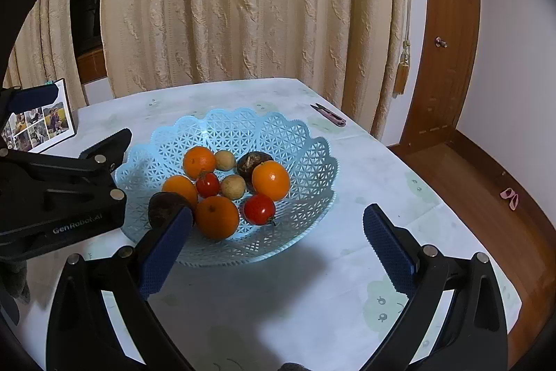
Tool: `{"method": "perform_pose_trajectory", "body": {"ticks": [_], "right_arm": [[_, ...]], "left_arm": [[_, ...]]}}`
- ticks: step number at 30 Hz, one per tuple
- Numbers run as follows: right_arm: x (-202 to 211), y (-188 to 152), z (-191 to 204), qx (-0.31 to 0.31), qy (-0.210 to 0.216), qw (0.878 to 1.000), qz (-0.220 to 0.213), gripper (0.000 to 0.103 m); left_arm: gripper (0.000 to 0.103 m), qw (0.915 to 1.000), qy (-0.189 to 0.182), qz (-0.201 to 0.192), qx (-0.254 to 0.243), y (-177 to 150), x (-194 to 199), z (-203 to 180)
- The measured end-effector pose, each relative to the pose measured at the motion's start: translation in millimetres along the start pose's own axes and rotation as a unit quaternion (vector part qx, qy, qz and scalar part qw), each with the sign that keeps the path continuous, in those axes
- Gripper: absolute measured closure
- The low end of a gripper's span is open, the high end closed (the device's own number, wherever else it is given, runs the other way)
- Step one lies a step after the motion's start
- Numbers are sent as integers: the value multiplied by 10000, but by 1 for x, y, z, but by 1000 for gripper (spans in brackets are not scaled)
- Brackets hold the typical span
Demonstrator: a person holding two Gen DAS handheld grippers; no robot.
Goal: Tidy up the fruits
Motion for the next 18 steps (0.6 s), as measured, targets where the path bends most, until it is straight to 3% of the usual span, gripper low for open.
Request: {"method": "perform_pose_trajectory", "body": {"ticks": [18], "right_arm": [[-2,-1,-4,-46,-41,10000,0,3]], "left_arm": [[5,10000,-21,-58,-69,-1,2,-4]]}}
Point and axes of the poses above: each gripper's, at about its wrist camera, not at the fingertips, and x roughly against the way its jaws point, z to its left, y to its top, the point moved 4 cm from there along -x, roughly the way its jaws point, and after that the axes turned 8 degrees about y, right-handed, at the moved point
